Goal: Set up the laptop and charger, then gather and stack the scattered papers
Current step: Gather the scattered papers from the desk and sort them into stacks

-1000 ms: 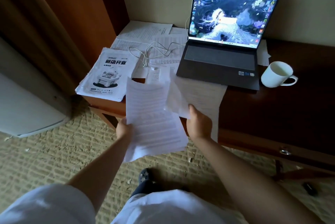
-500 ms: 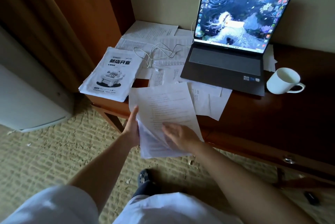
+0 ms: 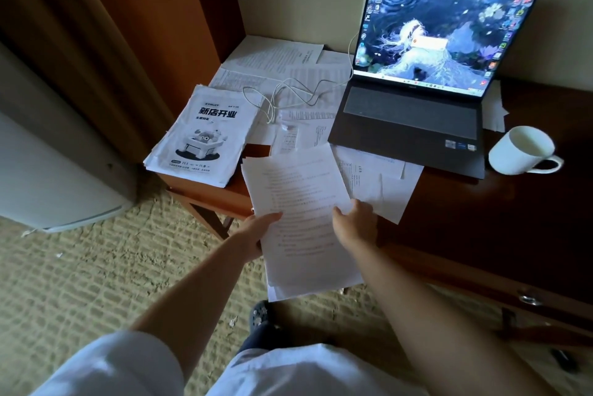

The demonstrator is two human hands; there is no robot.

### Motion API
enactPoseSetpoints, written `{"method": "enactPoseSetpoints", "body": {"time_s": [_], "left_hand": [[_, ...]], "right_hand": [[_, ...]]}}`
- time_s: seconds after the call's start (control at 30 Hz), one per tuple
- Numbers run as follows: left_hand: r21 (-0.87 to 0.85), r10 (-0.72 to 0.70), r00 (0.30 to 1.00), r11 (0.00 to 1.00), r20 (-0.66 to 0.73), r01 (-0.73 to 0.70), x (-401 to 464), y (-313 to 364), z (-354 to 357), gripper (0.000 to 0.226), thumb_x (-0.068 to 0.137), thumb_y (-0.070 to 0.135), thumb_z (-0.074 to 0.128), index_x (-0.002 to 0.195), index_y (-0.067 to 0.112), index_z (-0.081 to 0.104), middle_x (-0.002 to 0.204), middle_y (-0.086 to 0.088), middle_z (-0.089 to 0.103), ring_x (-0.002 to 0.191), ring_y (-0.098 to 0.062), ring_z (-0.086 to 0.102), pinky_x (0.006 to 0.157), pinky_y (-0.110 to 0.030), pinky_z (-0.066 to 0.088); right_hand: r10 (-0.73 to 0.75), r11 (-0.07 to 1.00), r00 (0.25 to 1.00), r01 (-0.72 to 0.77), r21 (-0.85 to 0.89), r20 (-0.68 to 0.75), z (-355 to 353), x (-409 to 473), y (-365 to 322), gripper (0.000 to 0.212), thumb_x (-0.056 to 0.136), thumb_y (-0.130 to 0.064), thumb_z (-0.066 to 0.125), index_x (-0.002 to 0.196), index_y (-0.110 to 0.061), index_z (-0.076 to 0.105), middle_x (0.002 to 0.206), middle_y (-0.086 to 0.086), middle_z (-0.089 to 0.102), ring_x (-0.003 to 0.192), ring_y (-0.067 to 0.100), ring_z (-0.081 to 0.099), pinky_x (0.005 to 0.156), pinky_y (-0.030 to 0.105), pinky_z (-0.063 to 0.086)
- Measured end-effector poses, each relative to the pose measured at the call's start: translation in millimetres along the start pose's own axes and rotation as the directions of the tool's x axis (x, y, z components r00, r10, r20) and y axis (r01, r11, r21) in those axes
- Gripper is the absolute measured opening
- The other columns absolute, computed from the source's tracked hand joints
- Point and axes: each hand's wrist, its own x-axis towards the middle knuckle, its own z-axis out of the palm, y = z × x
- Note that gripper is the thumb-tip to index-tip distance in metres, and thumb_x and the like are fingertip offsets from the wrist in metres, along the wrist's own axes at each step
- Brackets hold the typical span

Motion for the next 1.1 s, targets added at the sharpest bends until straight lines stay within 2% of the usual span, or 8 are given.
{"method": "enactPoseSetpoints", "body": {"time_s": [0.1,0.2,0.27,0.37,0.53,0.77,0.93,1.1], "left_hand": [[0.244,0.228,0.949,0.954,-0.216,-0.174,8,4,-8,0.012,0.086,0.001,0.059,0.097,-0.003,0.063,0.087,-0.015,0.064,0.085,-0.032,0.062,0.079,-0.041,0.053],[0.61,0.594,0.709,0.737,-0.379,-0.29,1,14,-26,0.015,0.087,0.0,0.046,0.077,0.005,0.055,0.063,-0.004,0.049,0.062,-0.024,0.047,0.055,-0.029,0.037],[0.575,0.619,0.637,0.754,-0.46,-0.317,-2,16,-46,0.012,0.087,0.001,0.048,0.083,0.006,0.058,0.07,-0.009,0.054,0.067,-0.024,0.05,0.057,-0.028,0.038],[0.393,0.497,0.677,0.863,-0.543,-0.319,2,17,-66,0.011,0.076,0.01,0.054,0.086,0.008,0.059,0.08,-0.012,0.059,0.076,-0.022,0.055,0.066,-0.032,0.043],[0.424,0.462,0.732,0.868,-0.5,-0.258,2,16,-78,0.02,0.067,0.02,0.052,0.082,0.008,0.058,0.078,-0.011,0.06,0.074,-0.022,0.056,0.064,-0.03,0.041],[0.418,0.407,0.754,0.887,-0.515,-0.193,4,23,-96,0.008,0.083,-0.001,0.056,0.087,0.006,0.056,0.072,-0.007,0.055,0.073,-0.022,0.052,0.056,-0.024,0.037],[0.288,0.354,0.761,0.93,-0.543,-0.227,11,27,-98,0.024,0.07,0.016,0.06,0.091,0.004,0.062,0.077,-0.01,0.059,0.071,-0.022,0.053,0.064,-0.029,0.042],[0.138,0.265,0.737,0.963,-0.622,-0.23,9,27,-103,0.007,0.081,0.001,0.055,0.087,0.002,0.057,0.07,-0.005,0.052,0.063,-0.019,0.047,0.063,-0.03,0.038]], "right_hand": [[-0.069,0.995,0.997,0.071,0.071,-0.03,-1,5,-1,0.038,0.093,-0.03,0.051,0.127,-0.013,0.053,0.127,0.008,0.057,0.116,0.028,0.053,0.095,0.038,0.045],[-0.235,0.954,0.964,0.205,-0.219,-0.125,-2,11,3,0.042,0.087,-0.017,0.059,0.128,-0.011,0.051,0.128,0.009,0.053,0.118,0.028,0.049,0.094,0.039,0.046],[-0.365,0.865,0.931,0.336,-0.374,-0.007,5,15,1,0.057,0.084,-0.015,0.061,0.137,-0.011,0.041,0.141,0.01,0.041,0.131,0.028,0.037,0.105,0.039,0.039],[-0.453,0.802,0.885,0.457,-0.385,0.107,21,21,-16,0.07,0.084,-0.019,0.061,0.145,-0.012,0.028,0.151,0.01,0.028,0.14,0.028,0.024,0.115,0.039,0.025],[-0.38,0.727,0.873,0.486,-0.485,0.305,32,24,-22,0.097,0.08,-0.047,0.068,0.151,-0.015,0.011,0.156,0.014,0.015,0.145,0.029,0.015,0.116,0.04,0.02],[-0.547,0.663,0.824,0.535,-0.523,0.149,29,26,-23,0.05,0.079,-0.044,0.07,0.113,-0.009,0.062,0.115,0.006,0.064,0.11,0.026,0.058,0.09,0.037,0.044],[-0.483,0.797,0.875,0.431,-0.423,-0.019,23,25,-34,0.022,0.089,-0.01,0.054,0.108,-0.006,0.065,0.093,0.008,0.07,0.086,0.027,0.065,0.071,0.033,0.049],[-0.266,0.952,0.92,0.204,-0.229,-0.289,16,22,-48,0.015,0.091,-0.002,0.051,0.098,0.002,0.064,0.071,0.02,0.066,0.066,0.037,0.066,0.054,0.03,0.036]]}}
